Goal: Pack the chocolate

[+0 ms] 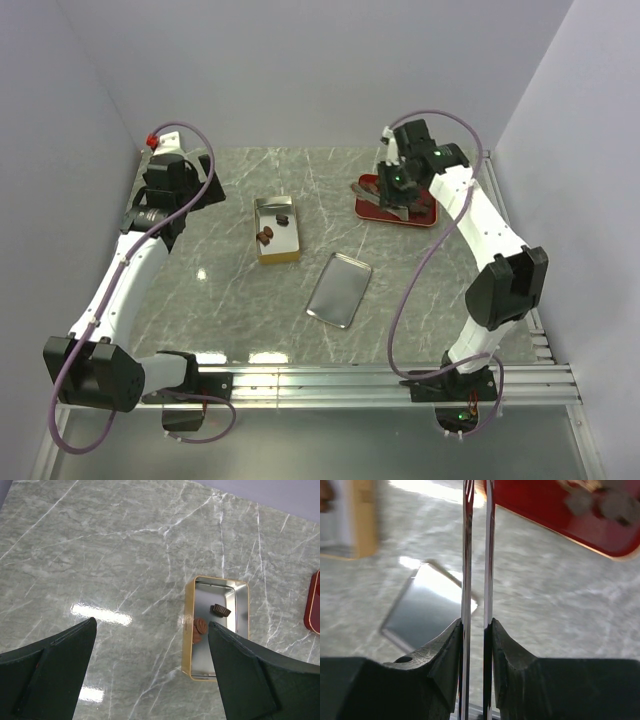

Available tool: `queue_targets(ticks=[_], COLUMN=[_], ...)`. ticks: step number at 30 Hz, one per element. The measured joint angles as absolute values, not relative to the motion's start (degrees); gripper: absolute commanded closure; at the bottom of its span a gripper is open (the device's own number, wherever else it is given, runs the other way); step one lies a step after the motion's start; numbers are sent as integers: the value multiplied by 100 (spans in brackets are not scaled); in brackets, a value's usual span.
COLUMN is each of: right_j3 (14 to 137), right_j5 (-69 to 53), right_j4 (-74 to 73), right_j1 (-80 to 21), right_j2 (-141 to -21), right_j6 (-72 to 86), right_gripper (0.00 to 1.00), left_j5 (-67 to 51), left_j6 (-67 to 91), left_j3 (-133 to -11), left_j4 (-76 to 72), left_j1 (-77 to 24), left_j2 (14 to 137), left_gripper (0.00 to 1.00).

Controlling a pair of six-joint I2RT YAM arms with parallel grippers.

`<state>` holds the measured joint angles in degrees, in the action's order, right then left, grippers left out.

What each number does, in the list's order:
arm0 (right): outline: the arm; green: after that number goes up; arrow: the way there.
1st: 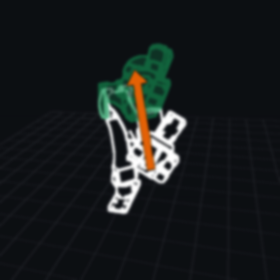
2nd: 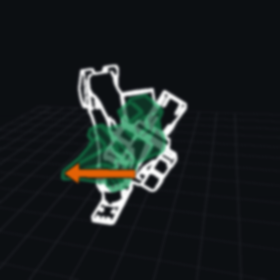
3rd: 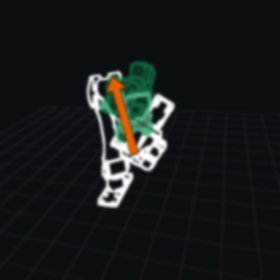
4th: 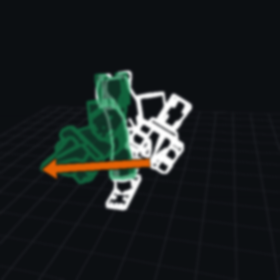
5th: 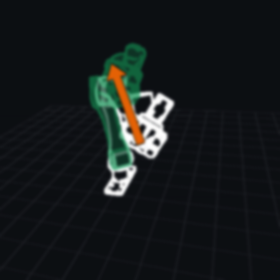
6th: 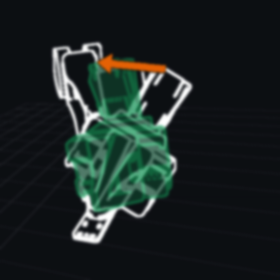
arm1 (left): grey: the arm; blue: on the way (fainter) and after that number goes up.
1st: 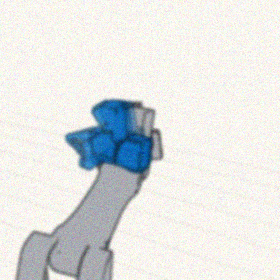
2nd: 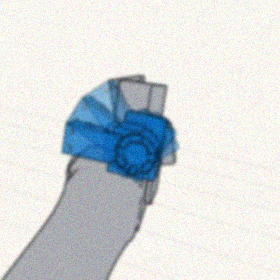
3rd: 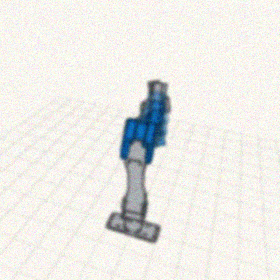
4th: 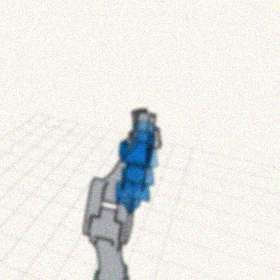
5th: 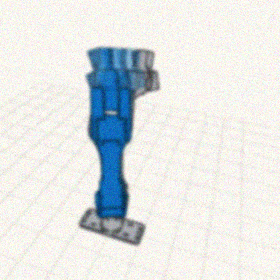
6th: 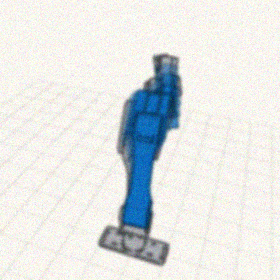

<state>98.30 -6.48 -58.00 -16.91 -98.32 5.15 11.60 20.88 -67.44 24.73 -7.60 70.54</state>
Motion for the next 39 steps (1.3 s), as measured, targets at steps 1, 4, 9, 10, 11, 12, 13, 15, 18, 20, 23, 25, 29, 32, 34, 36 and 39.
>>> queue_targets(ticks=[1, 4, 9, 10, 11, 12, 13, 15, 18, 20, 23, 25, 29, 32, 34, 36, 39], right_j3=[9998, 10554, 11308, 11439, 11577, 11675, 11749, 11850, 11863, 11863, 11863, 11863, 11863, 11863, 11861, 11861, 11858], right_j5=[-679, -777, -985, -1033, -1063, -1083, -1109, -1166, -1223, -1273, -1317, -1321, -1328, -1326, -1323, -1328, -1358], right_j4=[-5848, -5907, -5968, -5981, -6005, -6005, -6020, -6066, -6099, -6121, -6141, -6143, -6180, -6222, -6237, -6239, -6237], right_j1=[-1896, -2322, -2928, -3024, -3103, -3173, -3249, -3371, -3540, -3664, -3813, -3905, -4005, -4010, -4010, -4010, -4010], right_j2=[-9861, -10020, -10385, -10481, -10580, -10661, -10733, -10825, -10881, -10912, -10934, -10943, -10978, -11021, -11041, -11043, -11043], right_j6=[556, 657, 808, 834, 862, 895, 921, 961, 1011, 1041, 1061, 1061, 1061, 1061, 1055, 1057, 1052], right_gripper=[72, 72, 72, 72, 72, 72, 72, 72, 72, 72, 72, 72, 69, 65, 64, 63, 62], left_j5=[1157, 1160, 1162, 1162, 1162, 1162, 1160, 1160, 1160, 1162, 1164, 1162, 1160, 1157, 1157, 1157, 1157], left_j6=[2088, 2086, 2086, 2086, 2086, 2086, 2088, 2088, 2088, 2088, 2088, 2088, 2088, 2088, 2088, 2088, 2088], left_j3=[-6735, -6709, -6676, -6676, -6676, -6676, -6674, -6674, -6674, -6674, -6657, -6624, -6595, -6595, -6595, -6595, -6595], left_j4=[2471, 2471, 2471, 2471, 2467, 2467, 2469, 2469, 2469, 2469, 2464, 2471, 2471, 2471, 2471, 2471, 2471], left_j1=[-760, -760, -760, -760, -760, -760, -760, -760, -760, -760, -760, -760, -760, -760, -760, -760, -760], left_j2=[7041, 6976, 6882, 6875, 6871, 6862, 6860, 6847, 6834, 6831, 6810, 6779, 6759, 6757, 6757, 6757, 6759], left_gripper=[1, 0, 1, 1, 1, 1, 1, 1, 1, 0, 1, 1, 1, 0, 1, 1, 1])
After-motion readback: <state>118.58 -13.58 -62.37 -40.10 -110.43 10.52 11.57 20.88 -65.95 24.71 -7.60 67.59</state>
